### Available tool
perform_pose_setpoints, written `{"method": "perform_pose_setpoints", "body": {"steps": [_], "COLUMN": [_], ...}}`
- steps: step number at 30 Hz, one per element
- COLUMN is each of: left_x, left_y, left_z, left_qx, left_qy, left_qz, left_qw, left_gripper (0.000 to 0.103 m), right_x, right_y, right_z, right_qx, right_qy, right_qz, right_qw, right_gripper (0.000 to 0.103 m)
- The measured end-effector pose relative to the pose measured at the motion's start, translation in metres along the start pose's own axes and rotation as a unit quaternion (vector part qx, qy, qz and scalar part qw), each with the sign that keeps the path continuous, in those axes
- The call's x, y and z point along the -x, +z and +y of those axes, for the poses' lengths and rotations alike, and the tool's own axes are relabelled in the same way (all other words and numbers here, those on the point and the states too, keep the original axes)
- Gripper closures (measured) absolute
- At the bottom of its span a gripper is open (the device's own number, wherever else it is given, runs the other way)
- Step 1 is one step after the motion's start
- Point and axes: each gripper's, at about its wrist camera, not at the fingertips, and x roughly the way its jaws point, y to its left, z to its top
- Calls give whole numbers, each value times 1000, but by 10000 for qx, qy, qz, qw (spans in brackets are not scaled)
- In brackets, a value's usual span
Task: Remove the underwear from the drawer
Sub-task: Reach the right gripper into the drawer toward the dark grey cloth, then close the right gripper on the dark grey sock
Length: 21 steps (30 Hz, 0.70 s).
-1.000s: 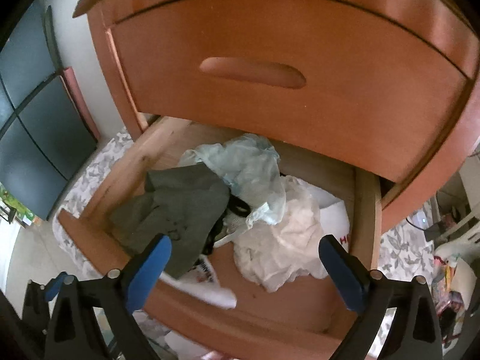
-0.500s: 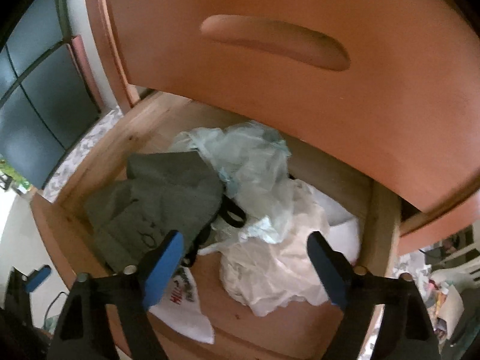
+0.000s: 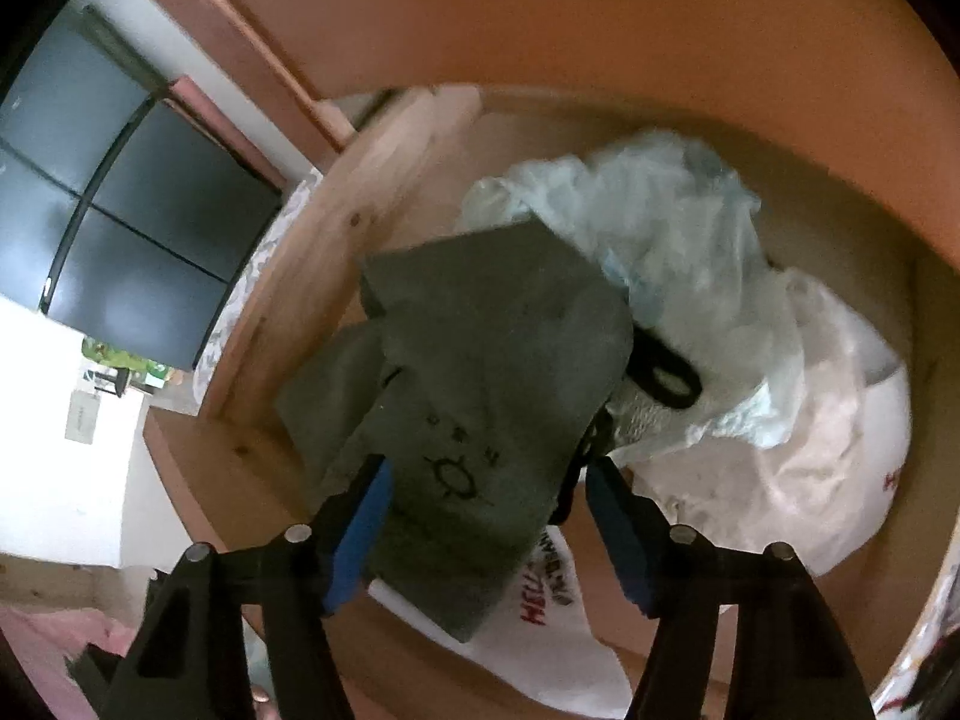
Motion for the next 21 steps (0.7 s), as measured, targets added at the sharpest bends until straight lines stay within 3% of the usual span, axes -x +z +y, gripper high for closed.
{"method": "perform_pose_setpoints", "body": {"steps": [5,10,19,21], "left_x": [-8,-16,-22,-24], "left_y": [-1,-1,-3,-3], "left_z": [4,9,11,12], "left_qx": [96,252,346,358], "left_qy": [-28,20,23,23], "left_qz": [133,295,385,421], "left_qw": [9999,9992,9987,9985], "left_gripper": [1,1,1,1], "right_x": [-8,-2,11,5], "right_y": [2,0,12,18], "right_z": [-9,-5,11,9], "right_qx": [-213,-166,206,205], "right_qy": [142,360,285,231], "right_qz": [166,49,-329,-286], "right_qw": [9995,9992,9988,9991], "right_gripper": [45,55,56,63]}}
